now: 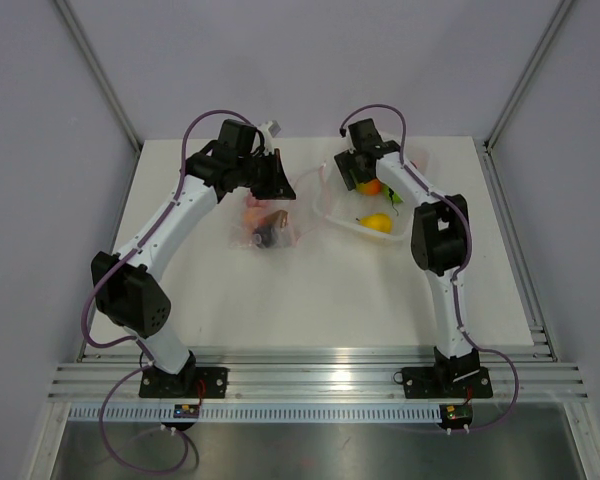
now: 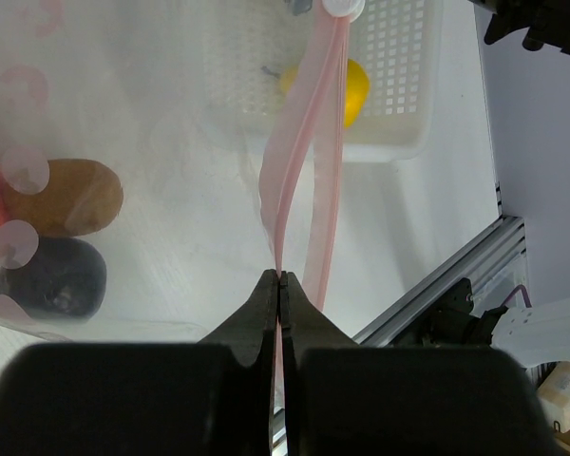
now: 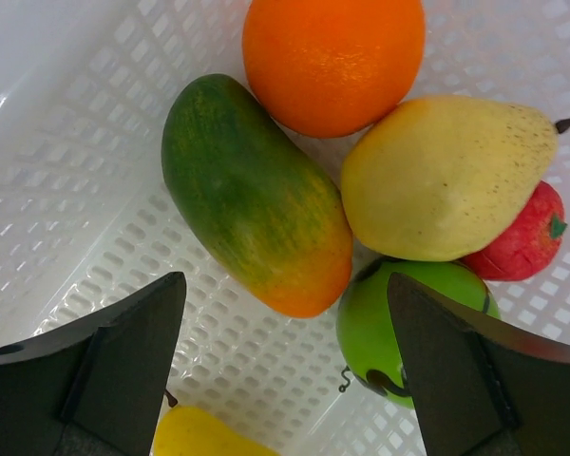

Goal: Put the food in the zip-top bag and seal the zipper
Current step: Pick up the fake fruit from the bin.

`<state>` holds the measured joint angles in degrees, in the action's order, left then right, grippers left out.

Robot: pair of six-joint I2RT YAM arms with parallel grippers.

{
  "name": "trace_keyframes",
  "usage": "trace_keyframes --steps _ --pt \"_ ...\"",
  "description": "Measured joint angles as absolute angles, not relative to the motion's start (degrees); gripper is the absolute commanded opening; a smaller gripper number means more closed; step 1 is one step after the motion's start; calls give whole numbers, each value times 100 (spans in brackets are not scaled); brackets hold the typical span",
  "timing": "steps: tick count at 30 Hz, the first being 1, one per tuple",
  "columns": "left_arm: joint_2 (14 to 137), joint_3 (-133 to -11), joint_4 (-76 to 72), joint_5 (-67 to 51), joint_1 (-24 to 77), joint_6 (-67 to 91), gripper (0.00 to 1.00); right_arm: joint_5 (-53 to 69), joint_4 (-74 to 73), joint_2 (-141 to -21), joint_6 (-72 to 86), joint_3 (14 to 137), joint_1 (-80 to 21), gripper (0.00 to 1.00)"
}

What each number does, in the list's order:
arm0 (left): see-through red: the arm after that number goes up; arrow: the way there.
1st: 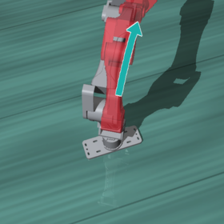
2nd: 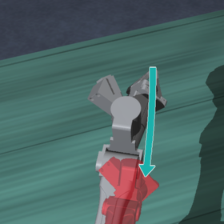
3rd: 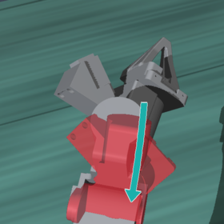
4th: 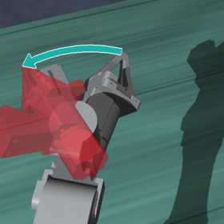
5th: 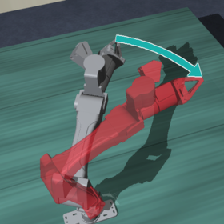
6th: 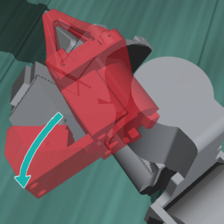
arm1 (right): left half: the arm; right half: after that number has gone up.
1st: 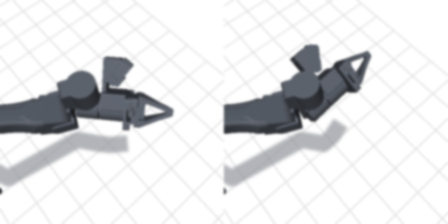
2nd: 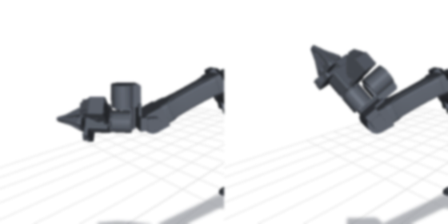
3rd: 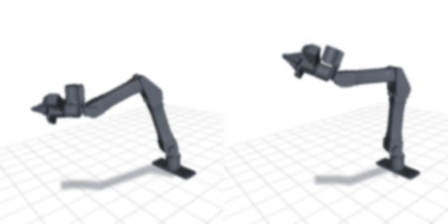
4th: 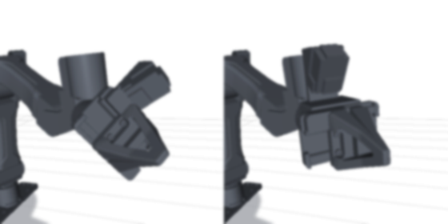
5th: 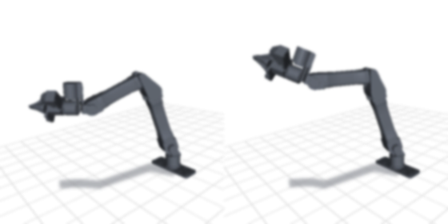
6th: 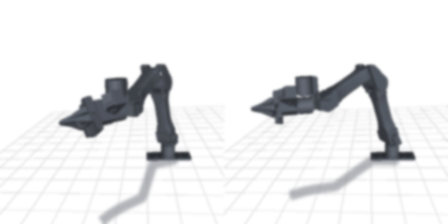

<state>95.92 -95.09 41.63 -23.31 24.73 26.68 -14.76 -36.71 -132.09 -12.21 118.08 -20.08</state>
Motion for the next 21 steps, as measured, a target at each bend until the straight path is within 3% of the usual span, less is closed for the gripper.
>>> trace_keyframes --steps 8,12,17,21 --pt "9592 -9509 4195 -2331 2443 2639 0 -1179 -3306 -13393 -1330 11629 -1977 91" --pt "9592 -9509 4198 -2329 2438 2639 0 -1072 -3238 -13476 -1299 11618 -1951 82" --pt "9592 -9509 4213 -2329 2438 2639 0 -1000 -3225 -13517 -1203 11603 -1933 53" --pt "9592 -9509 4230 -2329 2438 2639 0 -993 -2993 -13371 -1074 11316 -1933 47"
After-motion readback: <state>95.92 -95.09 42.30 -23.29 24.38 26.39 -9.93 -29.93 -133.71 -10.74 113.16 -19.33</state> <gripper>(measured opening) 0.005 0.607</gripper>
